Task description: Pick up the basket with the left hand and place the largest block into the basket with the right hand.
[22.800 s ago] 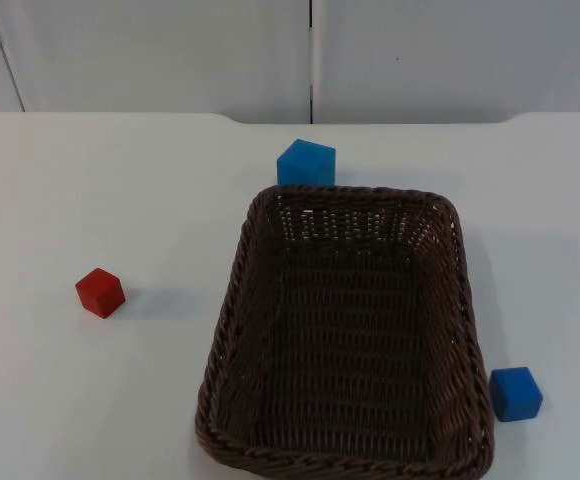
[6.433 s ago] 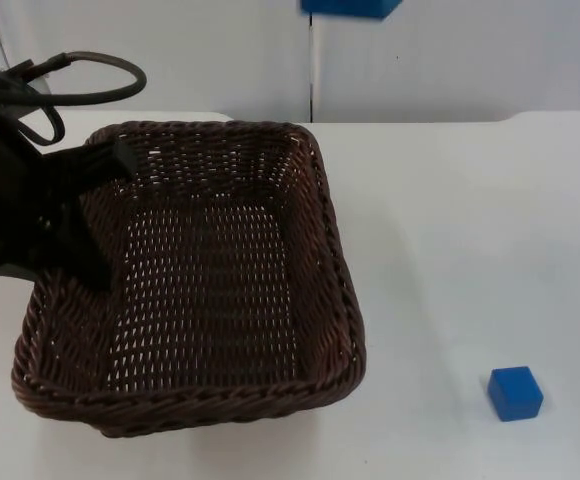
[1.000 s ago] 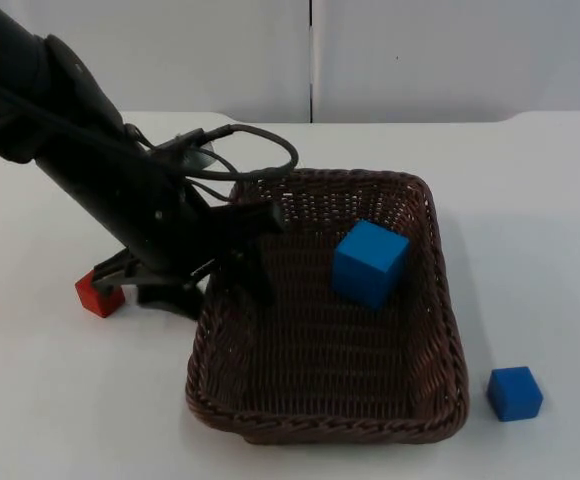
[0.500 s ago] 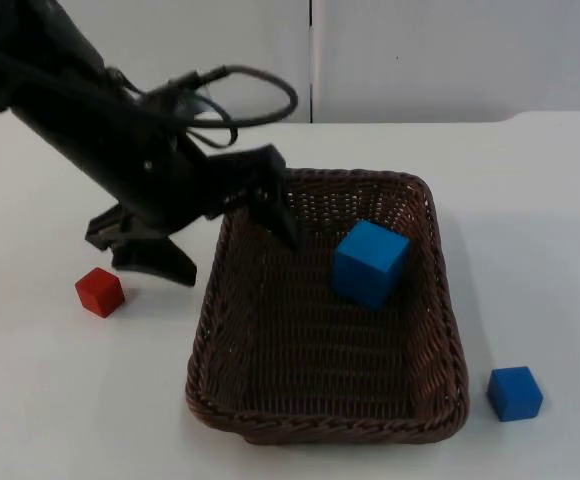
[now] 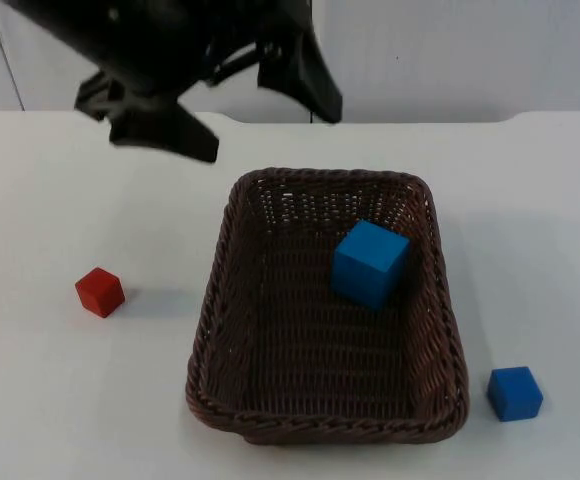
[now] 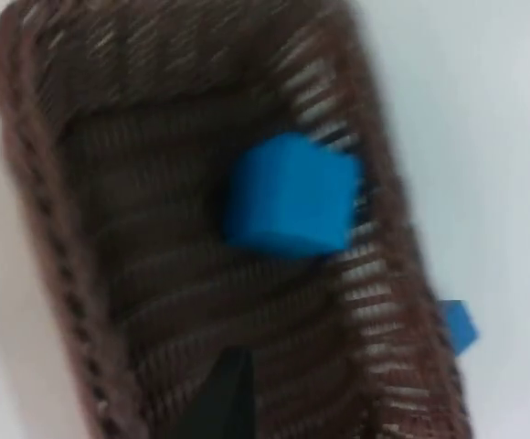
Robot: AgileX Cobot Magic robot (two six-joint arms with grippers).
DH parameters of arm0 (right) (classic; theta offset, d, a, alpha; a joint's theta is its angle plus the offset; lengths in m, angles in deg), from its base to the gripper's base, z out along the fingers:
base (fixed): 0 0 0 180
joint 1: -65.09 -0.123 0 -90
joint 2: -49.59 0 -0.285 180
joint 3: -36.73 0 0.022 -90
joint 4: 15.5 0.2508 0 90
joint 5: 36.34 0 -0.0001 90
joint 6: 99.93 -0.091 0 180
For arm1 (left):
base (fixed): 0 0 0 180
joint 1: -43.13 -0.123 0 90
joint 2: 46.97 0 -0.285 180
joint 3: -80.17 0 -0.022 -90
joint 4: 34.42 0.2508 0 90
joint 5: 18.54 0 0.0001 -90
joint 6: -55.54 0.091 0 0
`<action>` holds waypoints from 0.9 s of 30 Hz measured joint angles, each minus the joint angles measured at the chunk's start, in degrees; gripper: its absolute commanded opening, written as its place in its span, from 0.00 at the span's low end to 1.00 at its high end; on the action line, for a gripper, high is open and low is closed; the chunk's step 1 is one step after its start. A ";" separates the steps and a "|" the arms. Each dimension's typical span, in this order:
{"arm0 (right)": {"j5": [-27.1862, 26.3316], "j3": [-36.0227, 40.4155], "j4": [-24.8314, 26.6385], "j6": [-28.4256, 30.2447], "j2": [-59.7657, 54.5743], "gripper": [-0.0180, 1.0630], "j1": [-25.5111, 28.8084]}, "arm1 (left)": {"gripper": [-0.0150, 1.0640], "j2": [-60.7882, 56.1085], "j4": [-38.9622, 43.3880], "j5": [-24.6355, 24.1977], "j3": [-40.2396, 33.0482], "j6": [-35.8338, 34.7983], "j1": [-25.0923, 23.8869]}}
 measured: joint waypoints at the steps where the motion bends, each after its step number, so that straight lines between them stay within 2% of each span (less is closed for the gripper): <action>1: 0.00 0.00 0.00 -0.18 0.00 0.68 0.00 | 0.99 -1.60 0.59 0.00 0.00 0.00 0.70; 13: 3.43 0.00 0.00 -1.28 0.00 0.68 0.00 | 0.99 -14.34 7.84 -2.57 0.00 -1.68 6.39; 27: 6.34 0.23 -0.11 -1.28 3.00 0.68 0.00 | 0.99 -25.55 15.41 -5.59 -0.13 -3.18 7.03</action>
